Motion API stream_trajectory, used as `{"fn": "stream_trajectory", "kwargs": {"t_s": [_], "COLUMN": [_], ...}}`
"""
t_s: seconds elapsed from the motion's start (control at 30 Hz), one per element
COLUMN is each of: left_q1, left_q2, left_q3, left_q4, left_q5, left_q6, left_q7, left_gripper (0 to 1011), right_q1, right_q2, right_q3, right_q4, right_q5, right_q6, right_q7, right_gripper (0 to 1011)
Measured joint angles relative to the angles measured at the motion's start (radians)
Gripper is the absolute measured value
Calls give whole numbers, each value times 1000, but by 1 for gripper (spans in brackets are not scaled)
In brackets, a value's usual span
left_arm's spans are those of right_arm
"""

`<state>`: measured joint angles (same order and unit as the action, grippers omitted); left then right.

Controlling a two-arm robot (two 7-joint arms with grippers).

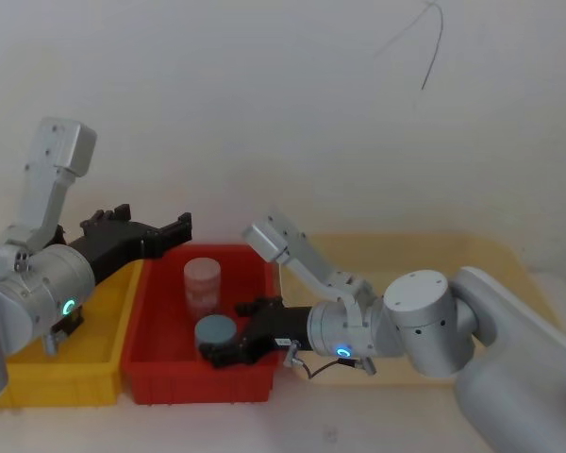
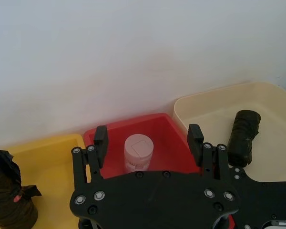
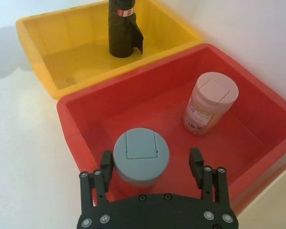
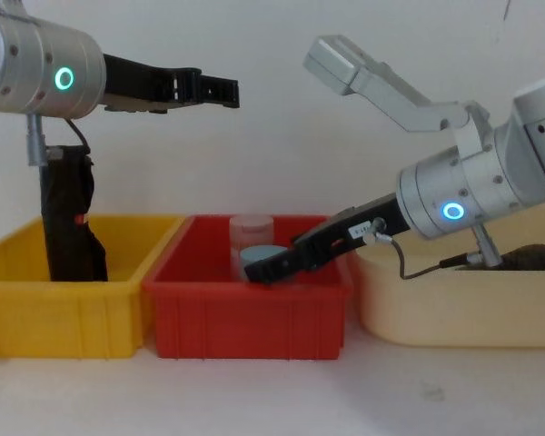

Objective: Pick up the garbage bag with the one hand and transfer it to the other hand.

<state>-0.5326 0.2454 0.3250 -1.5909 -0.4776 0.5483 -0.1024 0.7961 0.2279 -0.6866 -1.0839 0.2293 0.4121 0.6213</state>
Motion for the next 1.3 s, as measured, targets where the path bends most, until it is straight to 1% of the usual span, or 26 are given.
{"fn": "stream_trajectory", "kwargs": {"t_s": [0.03,0.1,0.13,0.2,0.23,0.27,0.3,0.33,0.4,0.47,0.73,0.9,0.93,0.97,1.07,1.1,1.17,1.27,1.3], "left_q1": [0,0,0,0,0,0,0,0,0,0,0,0,0,0,0,0,0,0,0], "left_q2": [0,0,0,0,0,0,0,0,0,0,0,0,0,0,0,0,0,0,0], "left_q3": [0,0,0,0,0,0,0,0,0,0,0,0,0,0,0,0,0,0,0], "left_q4": [0,0,0,0,0,0,0,0,0,0,0,0,0,0,0,0,0,0,0], "left_q5": [0,0,0,0,0,0,0,0,0,0,0,0,0,0,0,0,0,0,0], "left_q6": [0,0,0,0,0,0,0,0,0,0,0,0,0,0,0,0,0,0,0], "left_q7": [0,0,0,0,0,0,0,0,0,0,0,0,0,0,0,0,0,0,0], "left_gripper": [1002,1001,1002,1001,1001,1001,1001,1001,1001,1002,1001,1002,1002,1001,1001,1001,1001,1002,1002], "right_q1": [0,-1,-2,-3,-4,-4,-4,-5,-7,-7,-16,-25,-29,-29,-38,-38,-45,-51,-55], "right_q2": [0,1,1,1,0,0,0,0,-1,-2,-9,-16,-19,-19,-24,-24,-26,-26,-25], "right_q3": [0,1,2,3,4,4,5,6,8,9,20,38,47,47,72,72,96,117,131], "right_q4": [1,2,3,4,4,5,5,5,6,6,3,-7,-11,-11,-30,-30,-49,-67,-79], "right_q5": [1,6,7,11,14,17,18,21,26,30,48,65,71,71,87,87,102,112,119], "right_q6": [0,0,0,0,0,0,0,0,0,0,0,-2,-4,-4,-11,-11,-17,-20,-22], "right_q7": [1,4,5,8,9,10,10,10,10,10,-5,-29,-38,-38,-68,-68,-96,-116,-130], "right_gripper": [977,929,929,852,840,790,790,745,691,663,663,663,663,663,663,663,663,663,663]}}
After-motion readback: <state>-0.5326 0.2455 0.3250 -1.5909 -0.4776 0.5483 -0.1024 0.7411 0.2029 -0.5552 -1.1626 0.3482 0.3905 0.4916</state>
